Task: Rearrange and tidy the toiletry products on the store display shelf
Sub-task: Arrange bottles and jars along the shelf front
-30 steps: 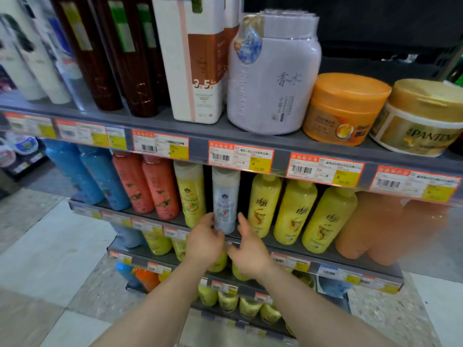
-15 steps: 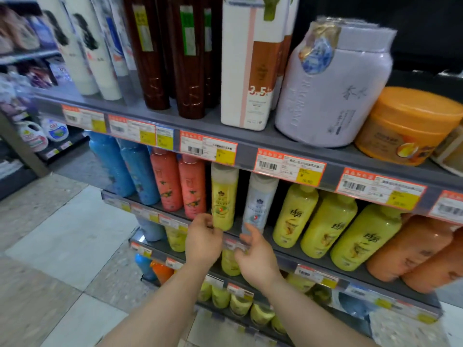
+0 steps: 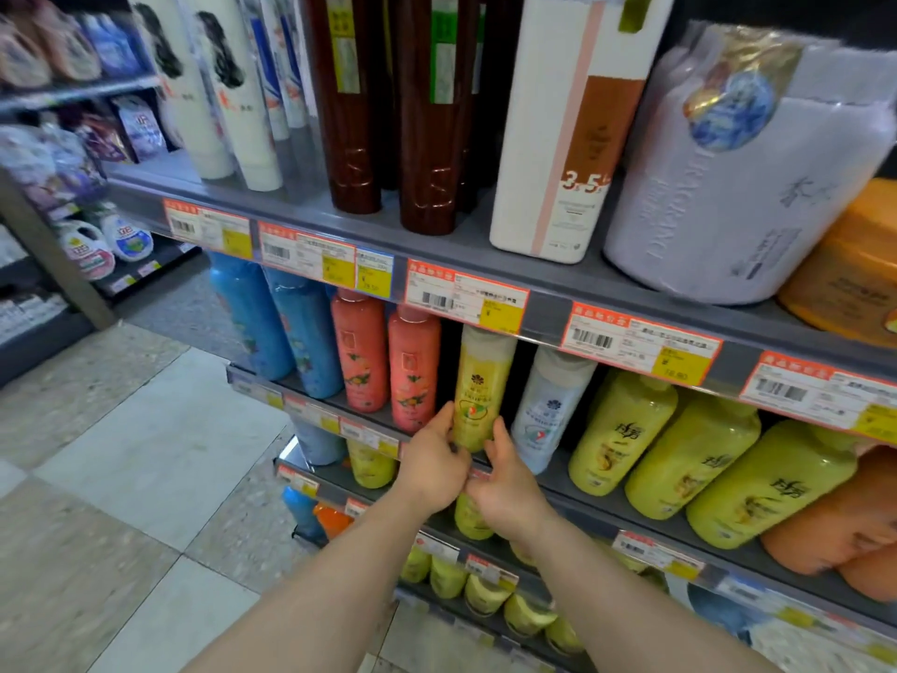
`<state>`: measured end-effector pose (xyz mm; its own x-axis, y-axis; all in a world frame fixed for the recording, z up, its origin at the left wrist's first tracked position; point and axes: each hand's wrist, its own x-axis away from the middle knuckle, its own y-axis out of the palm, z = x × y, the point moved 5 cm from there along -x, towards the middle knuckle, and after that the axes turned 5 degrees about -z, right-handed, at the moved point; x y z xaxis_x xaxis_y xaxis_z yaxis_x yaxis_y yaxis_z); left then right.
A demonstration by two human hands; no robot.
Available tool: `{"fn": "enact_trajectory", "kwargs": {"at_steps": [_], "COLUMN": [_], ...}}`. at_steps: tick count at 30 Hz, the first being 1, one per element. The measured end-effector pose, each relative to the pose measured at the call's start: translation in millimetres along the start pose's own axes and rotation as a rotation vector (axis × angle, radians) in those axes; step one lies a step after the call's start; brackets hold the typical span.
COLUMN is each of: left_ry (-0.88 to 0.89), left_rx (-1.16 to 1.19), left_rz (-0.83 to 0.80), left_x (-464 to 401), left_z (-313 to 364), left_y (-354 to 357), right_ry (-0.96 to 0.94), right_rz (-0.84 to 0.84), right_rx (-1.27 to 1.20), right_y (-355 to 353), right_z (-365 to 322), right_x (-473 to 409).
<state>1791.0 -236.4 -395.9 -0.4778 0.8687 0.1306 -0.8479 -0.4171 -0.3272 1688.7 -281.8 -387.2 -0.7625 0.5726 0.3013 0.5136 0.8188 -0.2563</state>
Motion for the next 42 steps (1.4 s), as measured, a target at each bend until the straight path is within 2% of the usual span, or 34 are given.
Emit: {"fn": "enact_trajectory", "kwargs": {"at_steps": [4,7,9,11,14,17,19,24,28,33,36,42], "left_ry": [-0.096,-0.164,-0.157,-0.148,-0.145,-0.213,-0.254,-0.227,-0.189,-0.206,-0.219,-0.128], "left_rx": [0.022,0.018,0.012,-0.022,-0.033,0.012,0.003,-0.026,-0.122,-0.208,-0.272,-0.102], "left_rz": [-0.050,0.007,0.070,0.116,0.157,0.220,0.221,0.223,0.170,0.074,0.076,-0.018], "left_x": [-1,11,21,31,45,52,52,40,21,-8,-24,-49], "left_z": [-8,-4,4,11,9,-4,-14,-35,-50,-68,-77,-82], "left_y": [-1,-13,-29,-48,-75,-101,-121,-205,-280,-326,-336,-323], "right_ry": [-0.001,0.008,0.054,0.088,0.032,0.004,0.005,-0.012,0.046,0.167,0.197,0.194], "right_rz": [0.040,0.080,0.035,0.000,-0.034,-0.087,-0.090,-0.090,0.017,0.382,0.408,0.410], "right_rx": [0.005,0.010,0.092,0.158,0.163,0.125,0.107,0.080,0.027,-0.184,-0.156,-0.055], "right_y": [1,10,24,36,56,71,81,147,197,203,204,206], "right_z": [-9,-12,-17,-25,-43,-55,-63,-94,-111,-113,-110,-105], "right_x": [3,11,17,13,9,1,-11,-55,-85,-101,-103,-117]}}
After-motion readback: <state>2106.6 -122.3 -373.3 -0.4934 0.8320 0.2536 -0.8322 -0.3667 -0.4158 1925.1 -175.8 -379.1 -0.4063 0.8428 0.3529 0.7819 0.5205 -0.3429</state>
